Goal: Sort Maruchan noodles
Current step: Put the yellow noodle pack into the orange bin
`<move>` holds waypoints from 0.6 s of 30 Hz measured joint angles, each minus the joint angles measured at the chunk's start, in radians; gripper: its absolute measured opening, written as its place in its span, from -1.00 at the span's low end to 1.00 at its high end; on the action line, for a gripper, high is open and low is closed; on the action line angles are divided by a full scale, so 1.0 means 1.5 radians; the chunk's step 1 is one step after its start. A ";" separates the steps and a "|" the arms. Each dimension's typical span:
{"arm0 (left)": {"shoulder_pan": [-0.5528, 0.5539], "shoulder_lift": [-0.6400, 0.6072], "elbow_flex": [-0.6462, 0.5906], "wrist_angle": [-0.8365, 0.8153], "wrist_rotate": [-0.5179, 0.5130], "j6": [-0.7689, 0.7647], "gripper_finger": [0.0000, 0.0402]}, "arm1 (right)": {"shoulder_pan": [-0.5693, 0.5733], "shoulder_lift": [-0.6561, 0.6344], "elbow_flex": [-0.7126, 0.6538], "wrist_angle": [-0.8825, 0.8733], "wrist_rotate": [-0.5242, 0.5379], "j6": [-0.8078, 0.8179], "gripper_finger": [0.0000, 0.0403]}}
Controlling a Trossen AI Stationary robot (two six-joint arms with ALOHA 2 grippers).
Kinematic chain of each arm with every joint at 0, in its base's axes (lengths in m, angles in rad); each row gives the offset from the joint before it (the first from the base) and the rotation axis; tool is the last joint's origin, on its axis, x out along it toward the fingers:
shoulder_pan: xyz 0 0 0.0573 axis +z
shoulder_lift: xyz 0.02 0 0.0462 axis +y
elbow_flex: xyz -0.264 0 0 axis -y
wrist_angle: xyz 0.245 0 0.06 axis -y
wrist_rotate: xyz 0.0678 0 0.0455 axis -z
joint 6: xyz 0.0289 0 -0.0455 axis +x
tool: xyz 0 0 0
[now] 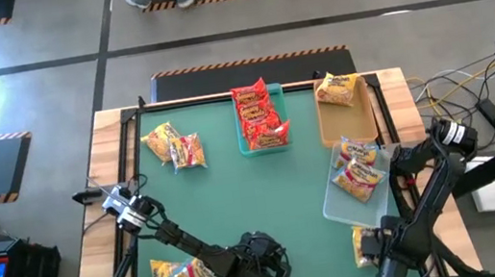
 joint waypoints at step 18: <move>-0.001 0.000 0.000 0.001 -0.001 0.009 -0.63 | -0.059 0.035 0.018 0.245 0.453 -0.222 -0.66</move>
